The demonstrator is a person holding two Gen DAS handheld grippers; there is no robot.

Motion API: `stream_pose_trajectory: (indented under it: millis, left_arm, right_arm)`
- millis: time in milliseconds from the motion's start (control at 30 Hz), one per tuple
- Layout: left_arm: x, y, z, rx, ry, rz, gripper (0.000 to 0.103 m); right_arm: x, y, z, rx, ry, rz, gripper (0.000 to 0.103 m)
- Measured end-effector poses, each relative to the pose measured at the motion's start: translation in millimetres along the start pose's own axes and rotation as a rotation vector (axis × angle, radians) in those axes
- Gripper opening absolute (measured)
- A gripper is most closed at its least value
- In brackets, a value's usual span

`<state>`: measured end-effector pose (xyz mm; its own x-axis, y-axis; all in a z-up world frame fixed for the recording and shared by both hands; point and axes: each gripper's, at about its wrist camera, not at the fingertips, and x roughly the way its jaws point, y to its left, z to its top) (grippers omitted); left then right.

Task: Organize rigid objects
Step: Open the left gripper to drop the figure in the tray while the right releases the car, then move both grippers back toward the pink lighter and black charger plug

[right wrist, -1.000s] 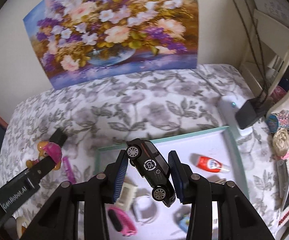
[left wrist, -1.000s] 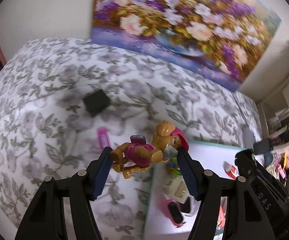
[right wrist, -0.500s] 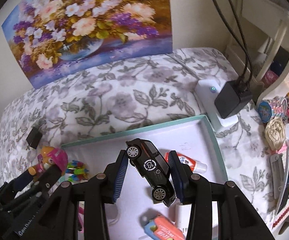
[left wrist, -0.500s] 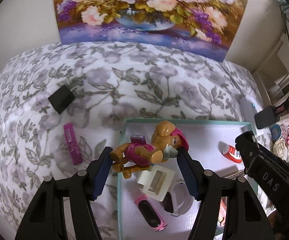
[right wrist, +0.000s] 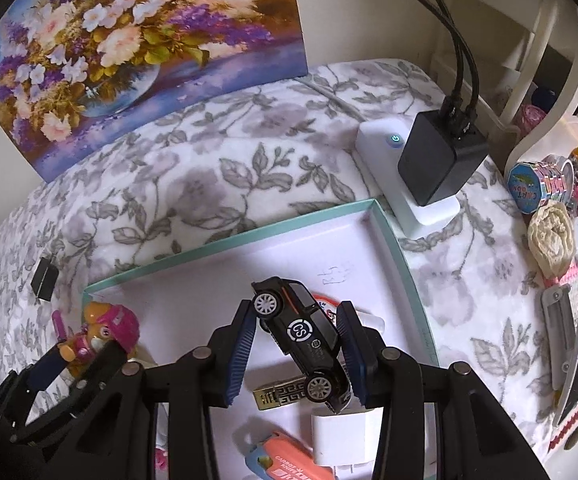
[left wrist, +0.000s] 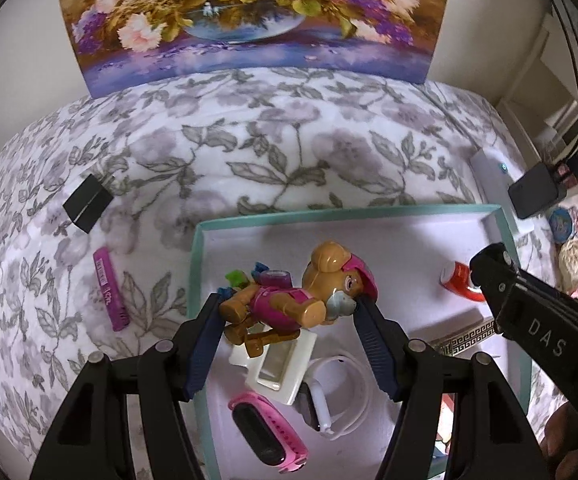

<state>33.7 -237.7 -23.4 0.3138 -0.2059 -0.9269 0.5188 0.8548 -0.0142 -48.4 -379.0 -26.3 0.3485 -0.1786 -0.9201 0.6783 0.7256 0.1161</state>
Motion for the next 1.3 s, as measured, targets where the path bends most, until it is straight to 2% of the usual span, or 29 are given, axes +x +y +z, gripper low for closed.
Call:
stream_pose_trajectory:
  millis: [467,633,700,867,900,933,967,1067,1200,1300]
  left_arm:
    - [4,-11,-2,0.043,0.019,-0.007,0.068]
    - [-2,-6,0,0.029,0.015,-0.017,0.069]
    - [-6,-3,2,0.017,0.009,-0.022,0.069]
    - [-15,9,7,-0.022,-0.008,-0.022,0.07]
    - [-17,12,8,-0.032,-0.013,-0.021,0.072]
    - [-19,16,9,-0.043,-0.018,-0.018,0.082]
    - [-21,19,10,-0.053,-0.023,-0.016,0.085]
    - [-26,32,13,-0.097,-0.037,-0.008,0.086]
    - [-29,53,15,-0.161,-0.048,0.026,0.085]
    - [-30,72,16,-0.214,-0.06,0.079,0.086]
  right_arm:
    - [5,2,0,-0.006,0.011,-0.027,0.045]
    - [4,2,0,-0.007,0.011,-0.034,0.049]
    - [2,2,0,-0.004,0.007,-0.028,0.057]
    - [-7,5,2,-0.004,-0.015,-0.017,0.058]
    - [-9,6,2,-0.008,-0.018,-0.017,0.059]
    - [-10,8,2,-0.017,-0.022,-0.017,0.059]
    - [-11,10,2,-0.023,-0.025,-0.018,0.06]
    - [-15,13,3,-0.033,-0.036,-0.02,0.07]
    - [-18,19,3,-0.048,-0.043,-0.013,0.07]
    - [-18,25,2,-0.062,-0.041,-0.017,0.07]
